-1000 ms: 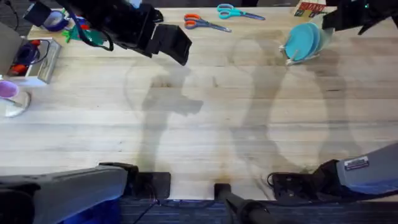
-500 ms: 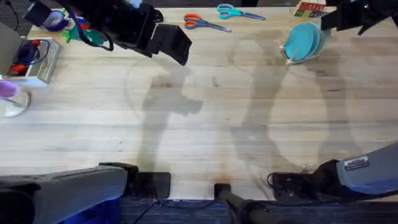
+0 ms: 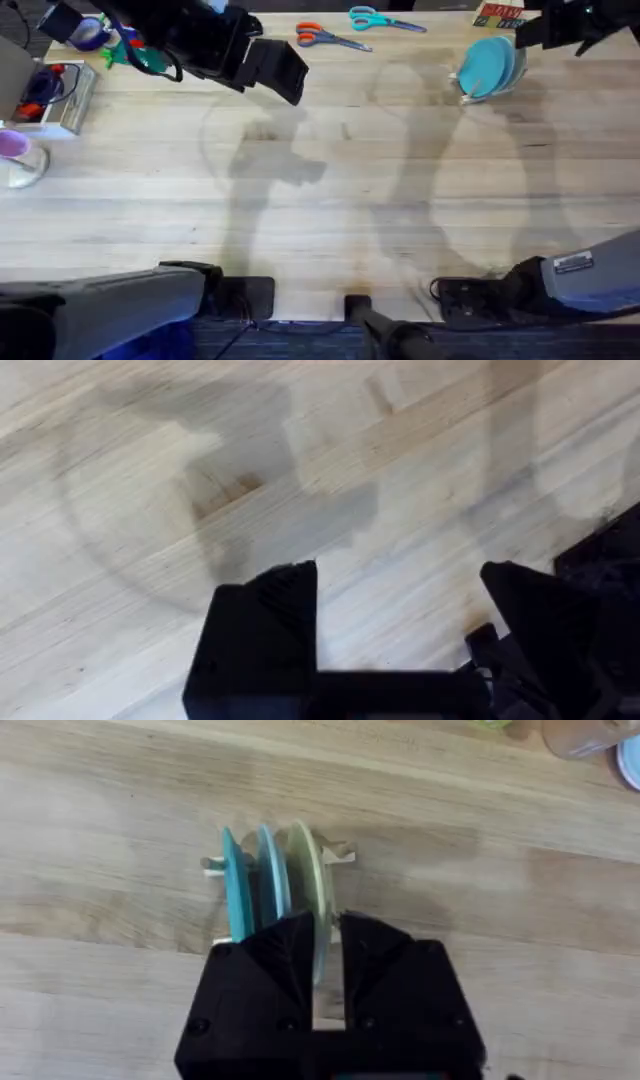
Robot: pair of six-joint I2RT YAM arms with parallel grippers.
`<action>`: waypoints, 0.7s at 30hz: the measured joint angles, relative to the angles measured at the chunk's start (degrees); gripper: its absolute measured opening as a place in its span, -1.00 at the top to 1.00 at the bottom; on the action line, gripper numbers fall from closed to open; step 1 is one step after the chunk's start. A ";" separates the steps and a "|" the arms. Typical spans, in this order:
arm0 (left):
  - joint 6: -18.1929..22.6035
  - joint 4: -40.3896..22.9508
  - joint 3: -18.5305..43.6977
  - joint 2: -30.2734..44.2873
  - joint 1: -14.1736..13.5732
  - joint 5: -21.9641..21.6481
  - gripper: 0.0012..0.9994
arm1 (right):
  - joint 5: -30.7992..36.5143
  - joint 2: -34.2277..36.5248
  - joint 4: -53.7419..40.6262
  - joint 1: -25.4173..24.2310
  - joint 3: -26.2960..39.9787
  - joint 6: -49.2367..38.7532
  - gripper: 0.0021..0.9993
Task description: Pick up the plates from the table one by one and place each into a slot on the dish rack.
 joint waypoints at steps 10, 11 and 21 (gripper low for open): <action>0.00 -0.02 0.00 0.00 0.00 0.00 -0.99 | 0.00 -11.23 -3.86 0.00 0.00 0.14 -0.86; 0.00 0.00 0.00 0.00 0.00 0.01 -0.99 | 0.04 -12.14 -4.62 0.00 0.00 0.07 -0.95; 0.00 0.00 0.00 0.00 0.00 0.01 -0.99 | 0.15 -24.02 -12.89 1.08 0.00 0.20 -0.99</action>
